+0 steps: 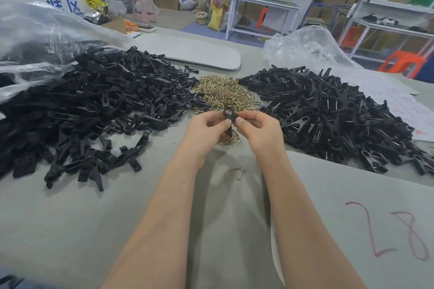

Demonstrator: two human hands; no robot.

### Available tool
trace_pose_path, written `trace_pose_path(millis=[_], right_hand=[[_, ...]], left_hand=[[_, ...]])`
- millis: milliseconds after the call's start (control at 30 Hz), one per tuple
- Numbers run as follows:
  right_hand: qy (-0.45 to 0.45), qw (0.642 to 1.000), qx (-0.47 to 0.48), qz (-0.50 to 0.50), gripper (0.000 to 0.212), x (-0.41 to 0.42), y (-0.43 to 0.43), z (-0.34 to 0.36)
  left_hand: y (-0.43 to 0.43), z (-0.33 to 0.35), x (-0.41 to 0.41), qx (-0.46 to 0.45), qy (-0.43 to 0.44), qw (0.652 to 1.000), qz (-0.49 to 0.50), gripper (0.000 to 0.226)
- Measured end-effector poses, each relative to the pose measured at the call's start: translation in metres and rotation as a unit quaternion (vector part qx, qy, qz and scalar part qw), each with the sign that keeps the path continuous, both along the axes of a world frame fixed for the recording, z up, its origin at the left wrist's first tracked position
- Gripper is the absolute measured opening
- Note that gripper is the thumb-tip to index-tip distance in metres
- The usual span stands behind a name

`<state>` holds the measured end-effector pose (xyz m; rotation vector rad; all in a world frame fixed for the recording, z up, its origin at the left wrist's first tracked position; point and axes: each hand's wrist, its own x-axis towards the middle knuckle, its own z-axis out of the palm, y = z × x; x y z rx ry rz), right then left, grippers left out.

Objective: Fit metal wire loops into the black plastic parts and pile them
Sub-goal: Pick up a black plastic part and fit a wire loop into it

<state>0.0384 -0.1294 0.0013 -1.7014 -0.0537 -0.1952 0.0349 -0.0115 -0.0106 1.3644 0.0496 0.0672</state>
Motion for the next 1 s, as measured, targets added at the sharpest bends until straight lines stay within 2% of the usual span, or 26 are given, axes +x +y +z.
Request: trace_pose_path(millis=[267, 400, 700, 833, 1000], right_hand=[[-0.002, 1.000, 0.006, 0.021, 0.023, -0.001, -0.002, 0.002], [0.003, 0.999, 0.035, -0.006, 0.019, 0.001, -0.004, 0.000], [0.004, 0.999, 0.026, 0.028, 0.019, -0.001, -0.004, 0.002], [0.039, 0.992, 0.106, 0.064, 0.012, 0.000, -0.007, 0.003], [0.086, 0.969, 0.200, 0.114, 0.015, 0.000, -0.011, 0.006]], left_hand=[[0.002, 0.002, -0.003, -0.032, 0.003, 0.999, -0.012, 0.017], [0.000, 0.003, -0.003, -0.029, 0.007, 1.000, 0.000, 0.017], [0.001, 0.002, -0.004, -0.019, 0.004, 1.000, -0.012, 0.013], [0.004, 0.006, -0.005, -0.089, 0.008, 0.996, -0.023, 0.007], [0.004, 0.007, -0.005, -0.083, 0.002, 0.994, -0.066, 0.007]])
